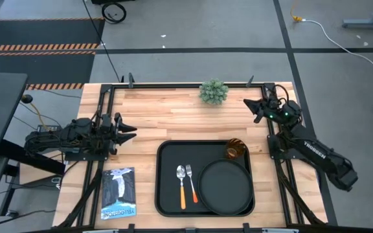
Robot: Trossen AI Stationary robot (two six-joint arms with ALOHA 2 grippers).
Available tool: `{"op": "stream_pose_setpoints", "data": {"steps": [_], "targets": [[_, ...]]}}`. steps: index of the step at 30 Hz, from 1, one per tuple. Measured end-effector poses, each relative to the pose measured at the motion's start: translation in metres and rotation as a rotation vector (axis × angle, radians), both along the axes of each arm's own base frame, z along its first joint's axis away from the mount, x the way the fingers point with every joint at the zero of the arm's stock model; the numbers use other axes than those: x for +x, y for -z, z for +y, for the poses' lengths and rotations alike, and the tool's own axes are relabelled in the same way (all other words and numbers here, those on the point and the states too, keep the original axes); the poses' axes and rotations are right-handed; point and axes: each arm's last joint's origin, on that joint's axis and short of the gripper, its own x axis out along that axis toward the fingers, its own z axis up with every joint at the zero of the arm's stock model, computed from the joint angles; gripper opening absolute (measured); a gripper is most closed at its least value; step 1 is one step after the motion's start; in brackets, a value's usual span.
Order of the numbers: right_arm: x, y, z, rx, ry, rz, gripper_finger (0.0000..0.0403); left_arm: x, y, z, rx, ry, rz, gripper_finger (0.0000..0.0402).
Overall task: Pick and place plate/cup/fork/spoon on tray
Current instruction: Return to Home Position
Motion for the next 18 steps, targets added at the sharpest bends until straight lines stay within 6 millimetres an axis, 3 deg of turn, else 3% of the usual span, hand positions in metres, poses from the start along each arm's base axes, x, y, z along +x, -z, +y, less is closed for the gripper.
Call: {"op": "stream_pose_setpoints", "data": {"steps": [18], "targets": [[-0.042,-0.001,-0.014,0.030,0.014,0.005,0.0003,0.000,0.002,0.001,0.023,-0.034,0.021,0.0134]]}}
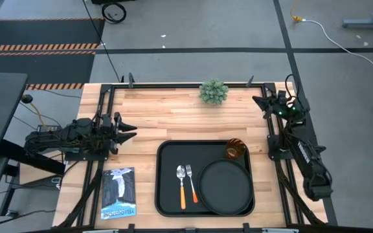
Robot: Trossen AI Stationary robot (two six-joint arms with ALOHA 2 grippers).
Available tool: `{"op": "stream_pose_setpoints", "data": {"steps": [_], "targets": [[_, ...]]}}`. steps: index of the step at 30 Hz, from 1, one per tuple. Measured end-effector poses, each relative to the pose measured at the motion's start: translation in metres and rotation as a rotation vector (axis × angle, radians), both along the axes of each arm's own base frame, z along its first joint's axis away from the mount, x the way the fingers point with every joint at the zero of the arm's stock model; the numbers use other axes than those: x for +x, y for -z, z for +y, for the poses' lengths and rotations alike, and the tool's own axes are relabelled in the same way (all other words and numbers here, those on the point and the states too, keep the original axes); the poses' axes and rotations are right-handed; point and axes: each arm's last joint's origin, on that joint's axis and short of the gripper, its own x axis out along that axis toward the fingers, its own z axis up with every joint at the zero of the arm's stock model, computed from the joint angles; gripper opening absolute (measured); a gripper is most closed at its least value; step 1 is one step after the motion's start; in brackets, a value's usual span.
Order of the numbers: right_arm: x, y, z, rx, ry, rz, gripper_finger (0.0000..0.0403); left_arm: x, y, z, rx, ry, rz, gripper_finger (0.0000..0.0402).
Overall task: Pick and place plate/cup/fork/spoon on tray
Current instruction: Return to Home Position
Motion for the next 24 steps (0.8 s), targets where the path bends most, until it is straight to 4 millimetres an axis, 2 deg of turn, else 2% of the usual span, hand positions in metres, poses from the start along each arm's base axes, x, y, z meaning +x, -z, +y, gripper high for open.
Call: {"op": "stream_pose_setpoints", "data": {"steps": [9,18,24], "targets": [[-0.013,-0.007,-0.001,-0.019,0.080,-0.036,0.0003,0.000,0.000,0.000,-0.014,-0.004,-0.002,0.0134],[-0.011,-0.013,0.001,-0.052,0.060,-0.058,0.0004,0.000,0.000,0.000,-0.028,-0.003,-0.004,0.0134],[-0.005,-0.029,0.007,-0.109,0.013,-0.169,0.0003,0.000,0.000,0.000,-0.033,-0.003,-0.005,0.0134]]}}
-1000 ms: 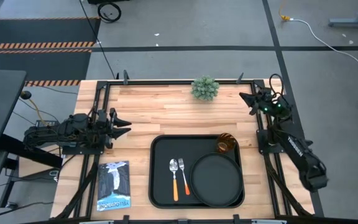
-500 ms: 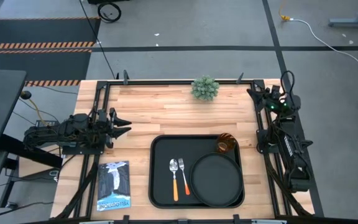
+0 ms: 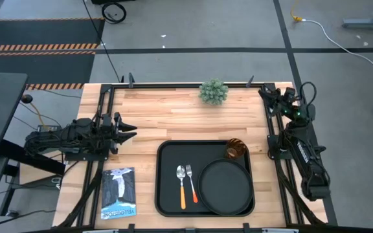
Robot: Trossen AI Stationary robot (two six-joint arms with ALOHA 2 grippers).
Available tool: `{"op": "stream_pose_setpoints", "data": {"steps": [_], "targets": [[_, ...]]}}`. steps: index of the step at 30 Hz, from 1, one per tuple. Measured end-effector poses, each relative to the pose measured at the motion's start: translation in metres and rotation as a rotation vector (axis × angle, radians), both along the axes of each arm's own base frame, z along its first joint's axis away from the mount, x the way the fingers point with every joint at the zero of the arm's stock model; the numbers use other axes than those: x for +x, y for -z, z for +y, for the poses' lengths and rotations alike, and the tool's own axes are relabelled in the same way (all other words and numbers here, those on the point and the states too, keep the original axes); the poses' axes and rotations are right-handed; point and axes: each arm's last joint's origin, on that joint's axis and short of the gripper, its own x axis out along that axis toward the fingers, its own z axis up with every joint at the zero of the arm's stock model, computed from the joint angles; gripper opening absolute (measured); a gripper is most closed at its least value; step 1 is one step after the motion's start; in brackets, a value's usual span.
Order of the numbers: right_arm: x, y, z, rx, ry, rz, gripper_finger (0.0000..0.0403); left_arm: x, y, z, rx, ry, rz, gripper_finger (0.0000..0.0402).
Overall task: Pick and place plate/cup/fork/spoon on tray
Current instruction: Return to Home Position
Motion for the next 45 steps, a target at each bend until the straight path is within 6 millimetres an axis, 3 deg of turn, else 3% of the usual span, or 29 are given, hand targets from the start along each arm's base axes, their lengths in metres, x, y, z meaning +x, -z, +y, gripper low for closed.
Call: {"op": "stream_pose_setpoints", "data": {"steps": [6,13,24,35,45], "targets": [[0.016,-0.004,0.006,-0.064,-0.086,-0.043,0.0003,0.000,0.000,0.000,-0.005,0.000,-0.002,0.0134],[0.041,0.003,0.012,-0.108,-0.061,-0.015,0.0001,0.000,0.000,0.000,-0.012,0.005,-0.002,0.0134],[0.074,0.008,0.048,-0.131,-0.173,-0.001,0.0000,0.000,0.000,0.000,-0.013,0.004,-0.001,0.0134],[0.089,0.013,0.091,-0.082,-0.203,0.056,0.0000,0.000,0.000,0.000,-0.012,0.005,-0.001,0.0134],[0.085,0.012,0.118,-0.244,-0.207,0.135,0.0000,0.000,0.000,0.000,-0.032,0.013,-0.003,0.0134]]}}
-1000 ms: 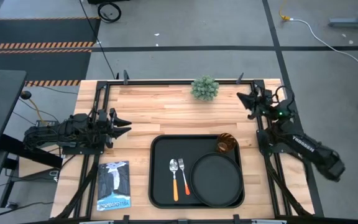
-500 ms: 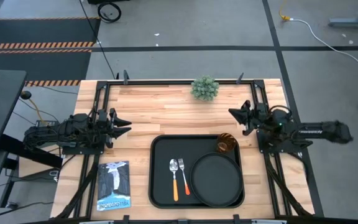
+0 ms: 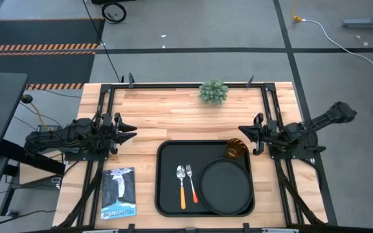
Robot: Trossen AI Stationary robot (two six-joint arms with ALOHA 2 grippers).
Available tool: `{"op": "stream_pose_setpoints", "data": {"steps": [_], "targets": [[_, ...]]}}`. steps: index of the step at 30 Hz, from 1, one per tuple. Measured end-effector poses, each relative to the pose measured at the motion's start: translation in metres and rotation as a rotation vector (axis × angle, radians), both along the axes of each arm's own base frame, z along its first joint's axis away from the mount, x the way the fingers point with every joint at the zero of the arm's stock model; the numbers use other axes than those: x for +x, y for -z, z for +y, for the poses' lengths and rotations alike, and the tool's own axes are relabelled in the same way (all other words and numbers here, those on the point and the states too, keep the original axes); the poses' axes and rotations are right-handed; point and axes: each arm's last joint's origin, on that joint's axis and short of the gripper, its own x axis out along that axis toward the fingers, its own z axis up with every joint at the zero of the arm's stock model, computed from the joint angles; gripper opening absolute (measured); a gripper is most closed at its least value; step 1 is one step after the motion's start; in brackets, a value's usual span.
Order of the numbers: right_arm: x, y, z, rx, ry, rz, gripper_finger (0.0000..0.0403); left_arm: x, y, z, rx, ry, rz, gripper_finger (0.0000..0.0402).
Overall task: Pick and place plate/cup/fork/spoon on tray
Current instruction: Return to Home Position
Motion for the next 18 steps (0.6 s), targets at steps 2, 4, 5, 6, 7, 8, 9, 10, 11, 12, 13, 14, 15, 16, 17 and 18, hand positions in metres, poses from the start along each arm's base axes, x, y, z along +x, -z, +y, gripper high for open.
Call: {"op": "stream_pose_setpoints", "data": {"steps": [2,4,5,6,7,8,9,10,11,12,13,14,15,16,17,18], "targets": [[-0.003,0.001,0.000,0.000,0.024,0.013,0.0000,0.000,0.000,0.000,0.000,0.000,0.000,0.0134],[-0.007,0.000,0.001,0.001,-0.001,0.006,0.0000,0.000,0.000,0.000,0.000,0.000,0.000,0.0134],[-0.008,0.000,0.001,-0.001,-0.020,0.002,0.0000,0.000,0.000,0.000,0.000,0.000,0.000,0.0134],[-0.010,0.000,0.001,-0.001,-0.027,0.001,0.0000,0.000,0.000,0.000,0.000,0.000,0.001,0.0134],[-0.012,0.000,0.001,0.000,-0.026,0.003,0.0000,0.000,0.000,0.000,0.000,0.000,0.002,0.0134],[-0.014,0.000,0.000,0.004,-0.018,0.002,0.0000,0.000,0.000,0.000,0.000,0.000,0.002,0.0134],[-0.017,0.000,-0.001,0.011,-0.012,-0.003,0.0000,0.000,0.000,0.000,0.000,0.000,0.002,0.0134],[-0.019,0.000,-0.002,0.016,-0.014,-0.008,0.0000,0.000,0.000,0.000,0.000,0.000,0.001,0.0134],[-0.021,0.000,-0.003,0.020,-0.019,-0.017,0.0000,0.000,0.000,0.000,0.000,0.000,0.000,0.0134],[-0.023,0.000,-0.004,0.023,-0.028,-0.027,0.0000,0.000,0.000,0.000,0.000,0.000,-0.001,0.0134],[-0.024,0.000,-0.004,0.023,-0.040,-0.033,0.0000,0.000,0.000,0.000,0.000,0.000,-0.001,0.0134],[-0.024,-0.001,-0.004,0.025,-0.047,-0.037,0.0000,0.000,0.000,0.000,0.000,0.000,-0.001,0.0134],[-0.023,0.000,-0.003,0.018,-0.056,-0.029,0.0000,0.000,0.000,0.000,0.000,0.000,0.000,0.0134],[-0.023,0.001,-0.003,0.015,-0.063,-0.024,0.0000,0.000,0.000,0.000,0.000,0.000,-0.001,0.0134],[-0.023,0.002,-0.003,0.023,-0.068,-0.016,0.0000,0.000,0.000,0.000,0.000,0.000,-0.003,0.0134],[-0.023,0.003,-0.003,0.025,-0.067,-0.004,0.0000,0.000,0.000,0.000,0.000,0.000,-0.002,0.0134]]}}
